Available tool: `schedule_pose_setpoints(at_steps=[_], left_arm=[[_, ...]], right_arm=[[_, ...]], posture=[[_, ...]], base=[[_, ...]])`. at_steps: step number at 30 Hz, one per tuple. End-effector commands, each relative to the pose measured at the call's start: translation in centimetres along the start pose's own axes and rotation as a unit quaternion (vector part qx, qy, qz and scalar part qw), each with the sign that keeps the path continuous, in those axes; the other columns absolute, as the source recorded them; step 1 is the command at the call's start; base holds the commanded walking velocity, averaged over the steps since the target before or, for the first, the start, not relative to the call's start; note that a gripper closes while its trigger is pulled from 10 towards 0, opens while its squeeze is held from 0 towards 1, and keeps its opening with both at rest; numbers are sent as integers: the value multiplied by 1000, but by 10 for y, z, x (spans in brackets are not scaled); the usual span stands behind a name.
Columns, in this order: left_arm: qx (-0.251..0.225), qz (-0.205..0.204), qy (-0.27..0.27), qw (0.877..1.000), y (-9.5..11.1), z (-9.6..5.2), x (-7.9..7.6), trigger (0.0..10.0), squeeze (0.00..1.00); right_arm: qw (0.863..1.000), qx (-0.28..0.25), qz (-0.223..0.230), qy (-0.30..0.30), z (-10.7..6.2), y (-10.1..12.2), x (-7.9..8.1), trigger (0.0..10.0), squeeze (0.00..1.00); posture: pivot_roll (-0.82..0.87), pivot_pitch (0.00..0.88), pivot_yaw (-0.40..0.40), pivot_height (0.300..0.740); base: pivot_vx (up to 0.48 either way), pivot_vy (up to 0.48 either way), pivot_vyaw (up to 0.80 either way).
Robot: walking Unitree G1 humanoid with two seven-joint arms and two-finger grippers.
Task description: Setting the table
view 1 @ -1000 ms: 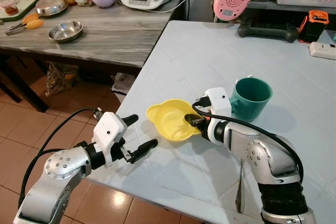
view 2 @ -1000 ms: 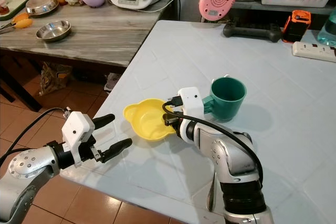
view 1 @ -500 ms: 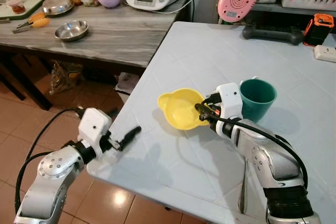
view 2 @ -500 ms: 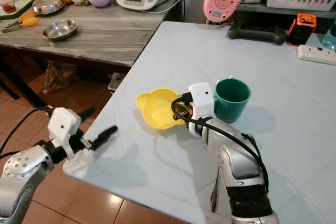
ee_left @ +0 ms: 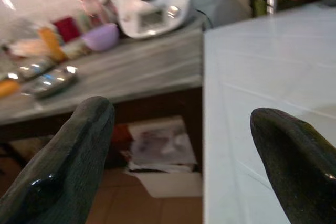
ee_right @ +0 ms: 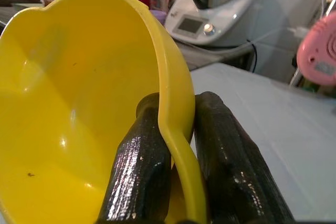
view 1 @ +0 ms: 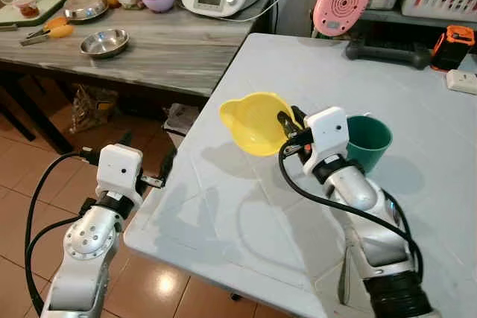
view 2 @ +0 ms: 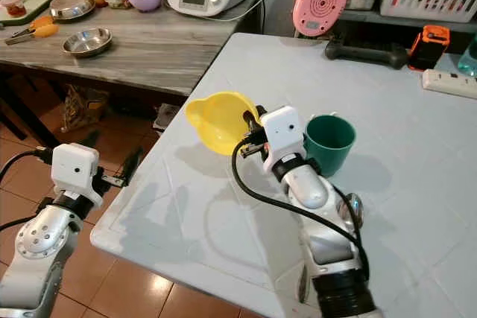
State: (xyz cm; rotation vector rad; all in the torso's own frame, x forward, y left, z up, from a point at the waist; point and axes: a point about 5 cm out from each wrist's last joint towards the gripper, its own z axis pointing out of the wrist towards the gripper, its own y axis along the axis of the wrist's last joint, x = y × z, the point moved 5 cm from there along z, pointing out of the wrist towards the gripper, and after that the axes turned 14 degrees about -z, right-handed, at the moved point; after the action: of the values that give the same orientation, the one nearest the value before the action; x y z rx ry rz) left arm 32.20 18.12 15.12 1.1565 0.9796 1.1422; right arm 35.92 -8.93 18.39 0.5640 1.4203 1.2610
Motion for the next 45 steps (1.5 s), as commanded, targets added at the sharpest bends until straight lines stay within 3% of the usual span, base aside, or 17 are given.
schedule_pose_setpoints(at_steps=[1, 5, 9, 12, 14, 15, 20, 22, 24, 25, 26, 45], left_arm=[[-7, 1, 45, 999, -1, -1, 11, 10000, 0], [-23, -2, 86, 996, 1, 1, 17, 10000, 0], [-22, -9, 85, 996, 1, 2, 18, 10000, 0], [-20, -15, 83, 996, -1, 4, 17, 10000, 0], [-19, -16, 85, 996, -2, 5, 16, 10000, 0], [-19, -22, 84, 996, -2, 5, 14, 10000, 0], [-7, -42, 89, 995, -8, 5, 12, 10000, 0], [-4, -45, 84, 995, -8, 6, 11, 10000, 0], [-4, -48, 81, 996, -8, 7, 10, 10000, 0], [-4, -48, 80, 996, -8, 8, 10, 10000, 0], [-3, -49, 80, 996, -8, 8, 11, 10000, 0], [46, -60, 76, 994, -19, 13, 7, 10000, 0]], right_arm=[[1000, 5, 9, -13, -1, -6, 1, 0, 0], [999, -1, 4, -38, -3, -10, -5, 0, 0], [999, 1, -14, -44, -3, -11, -9, 0, 0], [999, 5, 3, -44, -1, -13, -9, 0, 0], [999, 5, 2, -44, 0, -13, -8, 235, 0], [999, 5, 2, -44, 0, -13, -8, 902, 0], [999, 4, 1, -45, -1, -15, -6, 1137, 0], [999, 4, 0, -45, -1, -14, -6, 1725, 0], [999, 2, 4, -44, -1, -14, -6, 4706, 0], [999, 1, 3, -44, -1, -14, -6, 8314, 0], [999, 1, 1, -44, -1, -14, -6, 10000, 0], [999, 11, 15, -49, 0, -18, -8, 10000, 0]], posture=[[-119, 65, 70, 740], [-124, 53, 67, 740], [-128, 51, 67, 740], [-131, 51, 68, 740], [-131, 51, 68, 740], [-133, 54, 68, 740], [-139, 54, 69, 740], [-139, 54, 69, 740], [-140, 54, 71, 740], [-140, 54, 71, 740], [-140, 54, 71, 740], [-147, 57, 77, 740]], base=[[0, 0, 0], [0, 0, 0], [0, 0, 0], [0, 0, 0], [0, 0, -431], [0, 0, -744], [0, 0, -800], [0, 0, -800], [0, 0, -719], [0, 0, 0], [0, 0, 0], [0, 0, 0]])
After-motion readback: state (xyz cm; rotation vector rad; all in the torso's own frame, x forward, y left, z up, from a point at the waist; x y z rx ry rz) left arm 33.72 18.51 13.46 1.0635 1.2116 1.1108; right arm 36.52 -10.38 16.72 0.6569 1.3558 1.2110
